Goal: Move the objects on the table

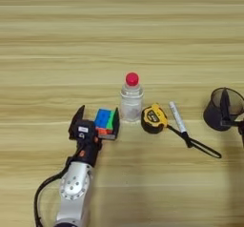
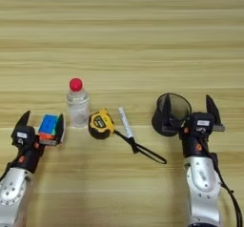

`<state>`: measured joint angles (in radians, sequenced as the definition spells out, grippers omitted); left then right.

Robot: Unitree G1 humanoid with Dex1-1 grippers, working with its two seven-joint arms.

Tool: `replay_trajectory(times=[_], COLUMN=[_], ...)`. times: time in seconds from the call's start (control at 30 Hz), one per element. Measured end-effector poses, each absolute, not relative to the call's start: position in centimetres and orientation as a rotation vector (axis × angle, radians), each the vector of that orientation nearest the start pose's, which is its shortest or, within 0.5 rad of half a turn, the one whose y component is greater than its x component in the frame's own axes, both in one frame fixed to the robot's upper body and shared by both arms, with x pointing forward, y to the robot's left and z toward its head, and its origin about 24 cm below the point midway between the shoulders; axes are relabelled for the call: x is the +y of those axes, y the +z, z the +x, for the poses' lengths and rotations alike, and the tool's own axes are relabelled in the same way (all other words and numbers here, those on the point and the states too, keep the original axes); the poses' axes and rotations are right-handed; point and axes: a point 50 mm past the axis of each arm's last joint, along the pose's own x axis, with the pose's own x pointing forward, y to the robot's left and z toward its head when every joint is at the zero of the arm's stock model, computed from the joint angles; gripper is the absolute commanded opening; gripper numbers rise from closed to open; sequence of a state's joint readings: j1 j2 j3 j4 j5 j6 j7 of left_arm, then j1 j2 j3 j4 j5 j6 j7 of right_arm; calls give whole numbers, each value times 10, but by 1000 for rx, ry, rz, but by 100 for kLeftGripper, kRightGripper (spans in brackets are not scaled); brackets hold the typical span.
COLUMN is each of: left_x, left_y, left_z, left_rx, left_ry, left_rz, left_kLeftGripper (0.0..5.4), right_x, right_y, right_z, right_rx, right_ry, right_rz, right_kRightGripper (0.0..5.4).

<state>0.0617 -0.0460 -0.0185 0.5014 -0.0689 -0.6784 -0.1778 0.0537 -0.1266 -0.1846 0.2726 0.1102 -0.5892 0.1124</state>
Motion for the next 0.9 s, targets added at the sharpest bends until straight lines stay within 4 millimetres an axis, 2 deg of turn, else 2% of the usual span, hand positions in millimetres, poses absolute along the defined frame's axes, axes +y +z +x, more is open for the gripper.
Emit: replay_trajectory(times=[0.43,0.63,0.9], left_x=[155,189,218], left_y=[-6,0,0], left_z=[217,217,219], left_rx=[-196,-215,-211], left_ry=[-69,35,123], left_rz=[-66,-8,31], left_kLeftGripper=[537,537,537], right_x=[-220,-215,-201], right_y=[29,31,33], right_z=[224,224,224], right_rx=[-269,-273,-272], right_ry=[-106,-80,4], right_rz=[-78,-79,-94], right_kRightGripper=[540,540,540])
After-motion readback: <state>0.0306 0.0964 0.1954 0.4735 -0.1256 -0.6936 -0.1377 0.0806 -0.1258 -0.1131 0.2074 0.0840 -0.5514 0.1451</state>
